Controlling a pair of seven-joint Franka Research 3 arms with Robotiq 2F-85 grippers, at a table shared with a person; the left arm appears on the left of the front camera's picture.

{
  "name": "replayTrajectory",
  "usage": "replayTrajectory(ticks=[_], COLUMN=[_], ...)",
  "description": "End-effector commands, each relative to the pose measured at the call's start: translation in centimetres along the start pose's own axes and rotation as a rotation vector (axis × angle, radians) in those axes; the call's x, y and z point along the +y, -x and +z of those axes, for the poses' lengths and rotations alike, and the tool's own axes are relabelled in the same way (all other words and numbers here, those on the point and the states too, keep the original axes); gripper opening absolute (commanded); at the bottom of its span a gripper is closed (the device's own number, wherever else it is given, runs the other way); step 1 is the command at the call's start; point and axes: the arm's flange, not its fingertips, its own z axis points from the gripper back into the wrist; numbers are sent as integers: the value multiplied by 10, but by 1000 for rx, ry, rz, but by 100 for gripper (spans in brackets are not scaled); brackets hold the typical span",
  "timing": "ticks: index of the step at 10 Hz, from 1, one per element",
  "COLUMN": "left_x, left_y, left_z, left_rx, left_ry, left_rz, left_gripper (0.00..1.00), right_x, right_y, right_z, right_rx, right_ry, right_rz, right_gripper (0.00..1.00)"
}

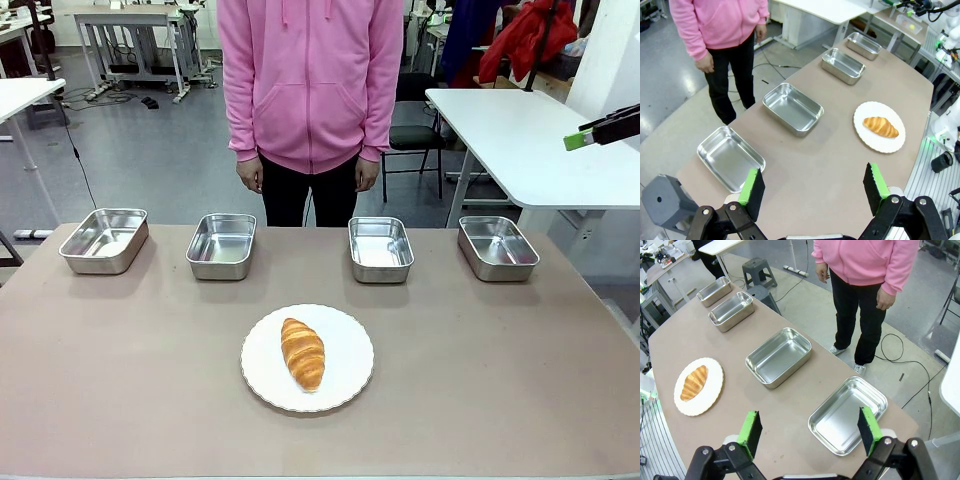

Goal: Place the bread in the container.
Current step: Place the Butter Roll into the Airtight Container indicated by the human.

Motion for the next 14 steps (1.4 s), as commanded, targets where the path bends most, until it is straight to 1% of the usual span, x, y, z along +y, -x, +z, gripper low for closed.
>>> replayTrajectory(ticks=[1,14], left_x=[-1,-1], left_y=[-1,-1], left_z=[0,0], left_rx=[-4,-4], left_ry=[-1,-1], left_rz=[-4,-4], left_gripper=[100,100], right_x=[1,1], right_y=[0,0], right_z=[-1,-1], right_rx=[-2,-2], right_ry=[-2,-2], right_rz=[2,2], right_gripper=[100,100])
